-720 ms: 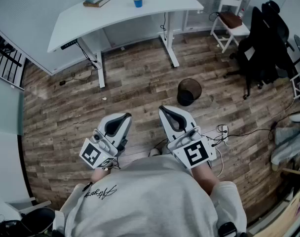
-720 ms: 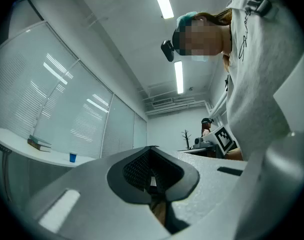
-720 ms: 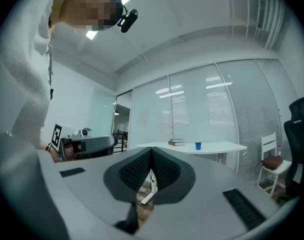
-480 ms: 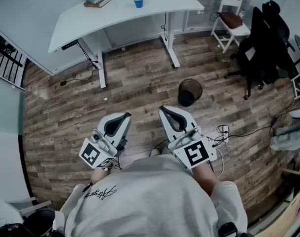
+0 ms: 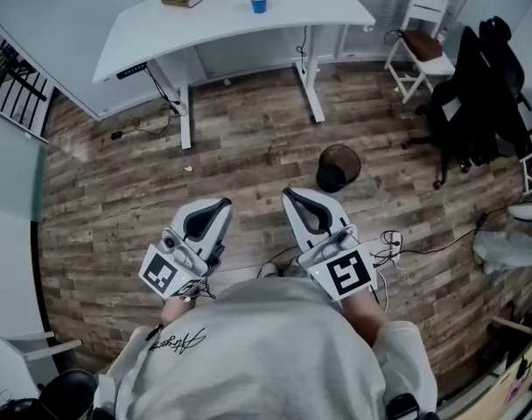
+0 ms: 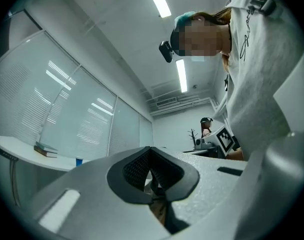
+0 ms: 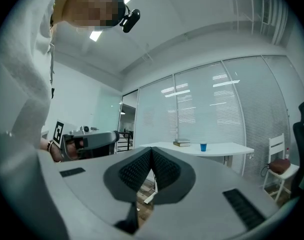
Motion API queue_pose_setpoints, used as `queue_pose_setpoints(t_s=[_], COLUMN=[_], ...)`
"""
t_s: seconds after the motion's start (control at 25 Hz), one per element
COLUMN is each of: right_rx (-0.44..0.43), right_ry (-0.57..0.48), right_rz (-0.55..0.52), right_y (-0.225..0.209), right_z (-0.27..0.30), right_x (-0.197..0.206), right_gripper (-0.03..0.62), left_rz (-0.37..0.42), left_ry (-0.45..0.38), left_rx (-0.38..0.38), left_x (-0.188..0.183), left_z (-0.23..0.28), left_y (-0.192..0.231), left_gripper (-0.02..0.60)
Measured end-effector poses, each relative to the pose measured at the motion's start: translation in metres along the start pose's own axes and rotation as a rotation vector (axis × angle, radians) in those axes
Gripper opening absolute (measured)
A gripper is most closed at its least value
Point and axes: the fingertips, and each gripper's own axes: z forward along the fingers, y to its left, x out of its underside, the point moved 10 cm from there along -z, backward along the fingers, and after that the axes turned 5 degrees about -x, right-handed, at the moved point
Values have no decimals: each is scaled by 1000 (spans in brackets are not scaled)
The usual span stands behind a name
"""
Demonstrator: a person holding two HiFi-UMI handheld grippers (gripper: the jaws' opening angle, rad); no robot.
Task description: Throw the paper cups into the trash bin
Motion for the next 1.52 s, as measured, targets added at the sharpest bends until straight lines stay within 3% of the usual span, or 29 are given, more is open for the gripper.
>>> queue_pose_setpoints(t_s=[0.36, 0.8, 1.24, 1.52], right_rx=[12, 152, 146, 102], right_ry=[-14, -58, -65, -46], right_rz=[17, -16, 44, 9], right_y=[2, -6, -62, -132], right_z=[17, 24, 54, 95], right_x=[4, 5, 11, 4], right_gripper=[9, 11, 11, 11], left_rz=[-14, -56, -43, -26], left_ry=[10, 38, 35, -5], left_rx=[-10, 56, 59, -4], left_x=[2, 19, 27, 37], left_z=[-5, -3, 44, 109], left_y=[21, 42, 80, 127], left_gripper=[3, 3, 3, 3])
